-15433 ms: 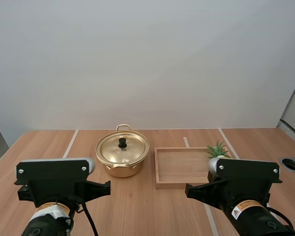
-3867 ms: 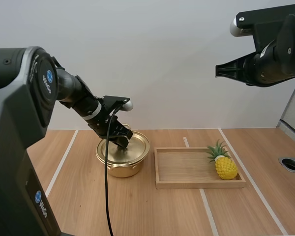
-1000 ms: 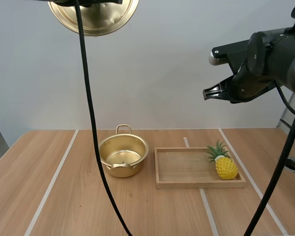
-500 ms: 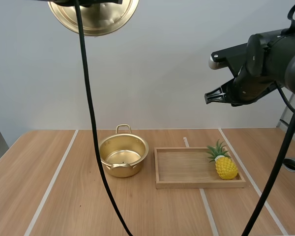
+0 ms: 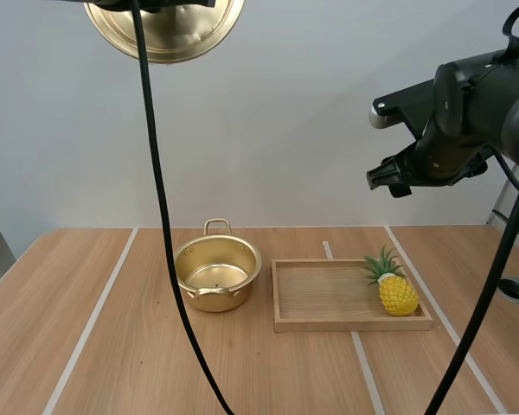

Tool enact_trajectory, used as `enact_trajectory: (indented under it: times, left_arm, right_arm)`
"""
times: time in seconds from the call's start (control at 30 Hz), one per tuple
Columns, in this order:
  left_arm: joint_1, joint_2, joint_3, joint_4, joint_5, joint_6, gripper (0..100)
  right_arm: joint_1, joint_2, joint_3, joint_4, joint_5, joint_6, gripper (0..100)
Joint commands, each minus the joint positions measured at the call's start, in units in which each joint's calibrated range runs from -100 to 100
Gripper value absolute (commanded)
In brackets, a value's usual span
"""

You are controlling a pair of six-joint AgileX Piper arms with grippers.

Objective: Open the pot, put the pineapple inside, and close it

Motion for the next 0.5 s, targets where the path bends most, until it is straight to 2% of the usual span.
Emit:
enact_trajectory:
  times: [0.0, 0.23, 0.47]
  left_arm:
    - [-0.12, -0.1, -0.5, -0.4, -1.3, -0.5, 0]
    - [-0.12, -0.1, -0.5, -0.4, -1.3, -0.5, 0]
    - [-0.12, -0.1, -0.5, -0.4, -1.3, -0.5, 0]
  right_arm:
    - [-0.1, 0.2, 2.4, 1.9, 0.7, -0.3, 100]
    - [-0.1, 4.1, 10.3, 2.3, 0.7, -1.5, 100]
    - [-0.1, 8.9, 13.7, 2.8, -2.1, -1.5, 100]
